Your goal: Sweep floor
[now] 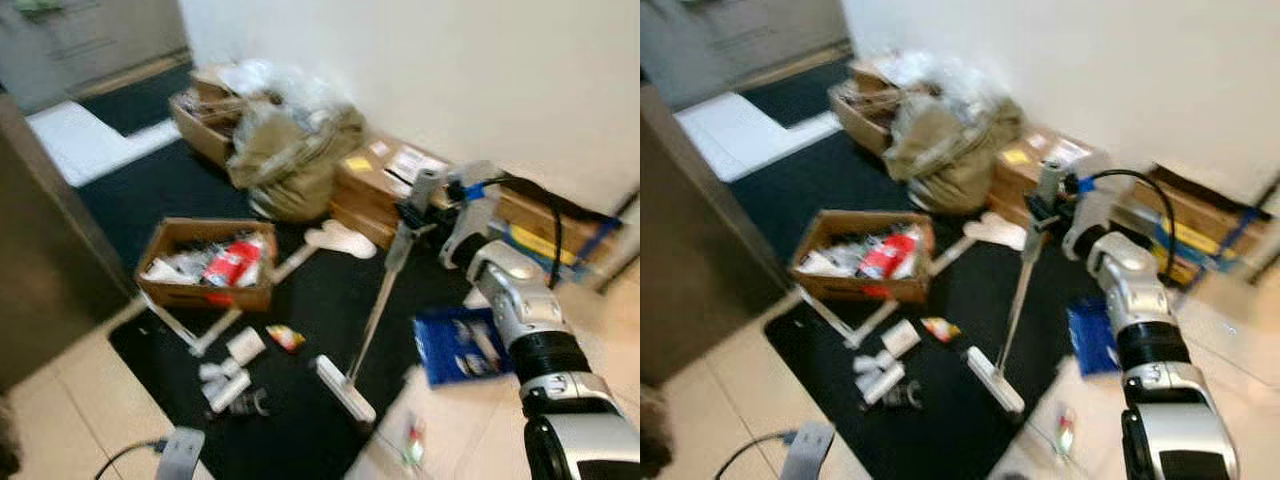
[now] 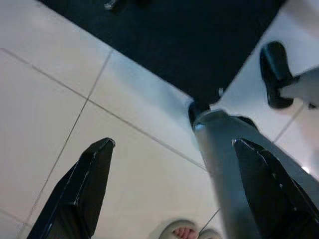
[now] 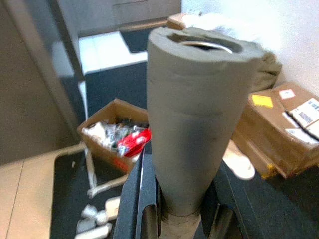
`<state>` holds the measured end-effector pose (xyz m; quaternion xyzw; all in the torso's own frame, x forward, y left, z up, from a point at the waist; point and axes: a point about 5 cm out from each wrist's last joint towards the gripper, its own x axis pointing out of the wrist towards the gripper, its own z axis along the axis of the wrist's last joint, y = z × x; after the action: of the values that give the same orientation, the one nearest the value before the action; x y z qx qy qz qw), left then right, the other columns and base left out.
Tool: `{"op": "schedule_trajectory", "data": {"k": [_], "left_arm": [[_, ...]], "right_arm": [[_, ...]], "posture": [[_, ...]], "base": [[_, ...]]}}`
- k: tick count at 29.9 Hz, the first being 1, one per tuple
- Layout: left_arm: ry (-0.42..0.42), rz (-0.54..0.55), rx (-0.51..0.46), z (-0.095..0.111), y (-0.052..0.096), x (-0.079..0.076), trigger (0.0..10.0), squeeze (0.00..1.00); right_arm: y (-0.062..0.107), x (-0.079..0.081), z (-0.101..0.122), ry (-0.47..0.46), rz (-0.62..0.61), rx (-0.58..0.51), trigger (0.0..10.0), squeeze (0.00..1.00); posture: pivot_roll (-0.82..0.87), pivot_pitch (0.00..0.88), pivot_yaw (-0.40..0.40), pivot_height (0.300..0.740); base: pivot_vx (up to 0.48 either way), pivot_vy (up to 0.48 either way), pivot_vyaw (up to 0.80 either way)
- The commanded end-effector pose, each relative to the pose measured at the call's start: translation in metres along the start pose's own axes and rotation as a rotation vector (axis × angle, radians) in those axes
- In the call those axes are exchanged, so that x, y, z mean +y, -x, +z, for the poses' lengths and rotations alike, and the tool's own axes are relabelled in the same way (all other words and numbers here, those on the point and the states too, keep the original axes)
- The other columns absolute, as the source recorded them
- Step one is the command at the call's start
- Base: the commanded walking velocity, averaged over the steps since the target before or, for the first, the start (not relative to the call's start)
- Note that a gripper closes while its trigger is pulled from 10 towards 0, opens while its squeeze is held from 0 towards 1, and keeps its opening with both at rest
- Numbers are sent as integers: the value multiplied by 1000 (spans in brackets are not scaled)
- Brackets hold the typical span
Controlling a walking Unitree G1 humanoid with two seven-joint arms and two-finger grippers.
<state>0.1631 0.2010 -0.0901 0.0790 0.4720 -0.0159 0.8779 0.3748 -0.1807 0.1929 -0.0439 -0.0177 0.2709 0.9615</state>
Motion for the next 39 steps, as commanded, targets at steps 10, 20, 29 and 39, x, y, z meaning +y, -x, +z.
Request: {"op": "schedule_trajectory", "data": {"k": [10,20,29,39], "left_arm": [[22,10,13,-6,1,0,10000,0],[20,-8,-5,3,-1,-5,10000,0],[24,1,-12,6,-2,-3,10000,0],[12,-4,0,1,-1,-5,10000,0]], "right_arm": [[1,-10,14,79,31,10,10000,0],[-1,7,15,115,209,-1,10000,0],[-3,21,14,101,370,-11,10000,0],[-7,74,-16,171,714,71,10000,0]], "posture": [[-115,98,2,740],[-111,95,10,740],[-99,97,0,740],[-91,80,-10,740]], "base": [[0,0,-800],[0,-144,-160],[0,-463,0],[0,-33,0]]}}
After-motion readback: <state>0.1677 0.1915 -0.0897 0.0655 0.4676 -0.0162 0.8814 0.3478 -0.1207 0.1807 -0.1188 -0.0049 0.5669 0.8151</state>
